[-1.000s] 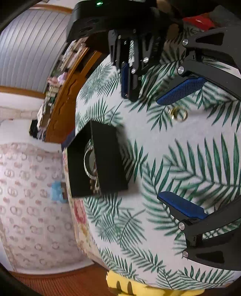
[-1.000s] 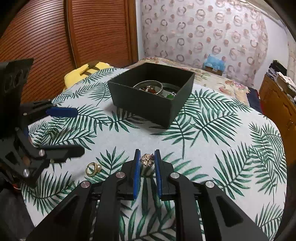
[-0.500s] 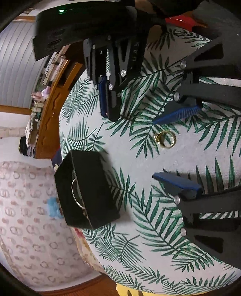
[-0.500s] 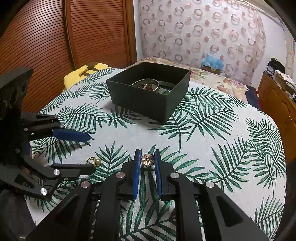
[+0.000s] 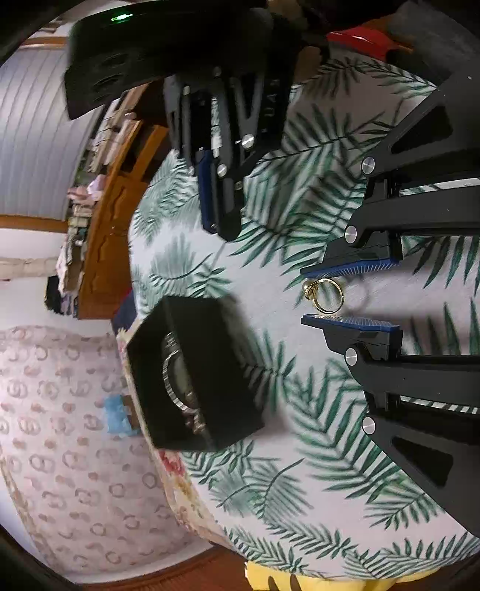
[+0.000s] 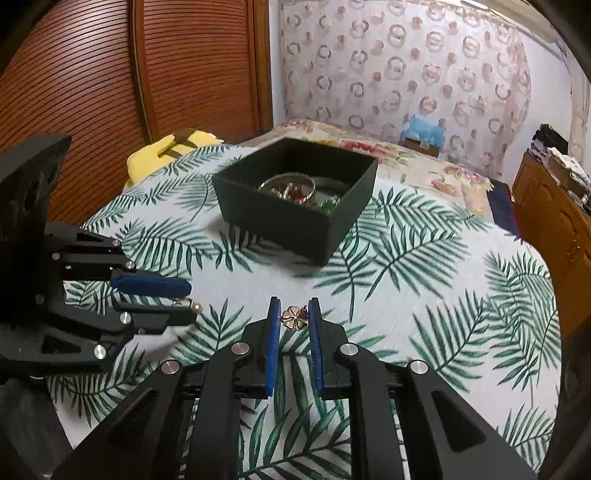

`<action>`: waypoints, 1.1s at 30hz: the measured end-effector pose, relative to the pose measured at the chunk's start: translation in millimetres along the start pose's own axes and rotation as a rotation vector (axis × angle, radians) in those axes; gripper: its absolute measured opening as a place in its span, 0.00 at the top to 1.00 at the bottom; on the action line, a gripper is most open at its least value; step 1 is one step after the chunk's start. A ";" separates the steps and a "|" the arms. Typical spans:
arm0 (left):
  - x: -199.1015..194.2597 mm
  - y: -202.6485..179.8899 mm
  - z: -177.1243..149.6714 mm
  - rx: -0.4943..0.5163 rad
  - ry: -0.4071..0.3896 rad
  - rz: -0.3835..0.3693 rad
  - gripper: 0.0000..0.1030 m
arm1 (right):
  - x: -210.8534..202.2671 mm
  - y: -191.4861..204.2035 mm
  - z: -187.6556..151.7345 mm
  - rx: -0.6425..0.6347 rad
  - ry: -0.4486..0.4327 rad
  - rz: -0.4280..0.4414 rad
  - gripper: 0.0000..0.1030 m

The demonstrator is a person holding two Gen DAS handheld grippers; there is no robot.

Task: Organize jewelry
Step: 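Close the right tool on the gold flower earring while the left tool grasps the gold ring, then carry the ring and flower earring into the box while opening both tools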

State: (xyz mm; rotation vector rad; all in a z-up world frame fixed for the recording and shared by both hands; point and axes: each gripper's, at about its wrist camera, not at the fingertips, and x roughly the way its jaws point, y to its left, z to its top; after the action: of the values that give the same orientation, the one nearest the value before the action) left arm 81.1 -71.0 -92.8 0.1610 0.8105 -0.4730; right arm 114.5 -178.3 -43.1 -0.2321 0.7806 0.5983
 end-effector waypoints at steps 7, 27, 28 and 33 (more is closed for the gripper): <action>-10.6 16.8 23.0 -0.027 -0.055 0.029 0.82 | -5.1 0.1 25.6 -0.021 -0.037 -0.008 0.84; -14.4 50.0 55.1 -0.067 -0.106 0.098 0.82 | 31.9 -19.1 85.0 0.067 -0.066 0.021 0.84; -13.6 51.4 55.3 -0.070 -0.105 0.101 0.82 | 34.1 -19.4 86.5 0.063 -0.066 0.020 0.84; -10.6 55.0 58.9 -0.081 -0.103 0.112 0.82 | 40.9 -21.5 90.7 0.063 -0.065 0.021 0.84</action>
State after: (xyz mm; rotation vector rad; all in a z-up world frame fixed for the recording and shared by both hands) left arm 139.1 -37.4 -47.0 0.1056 0.7142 -0.3399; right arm 203.4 -141.5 -9.7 -0.1459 0.7389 0.5969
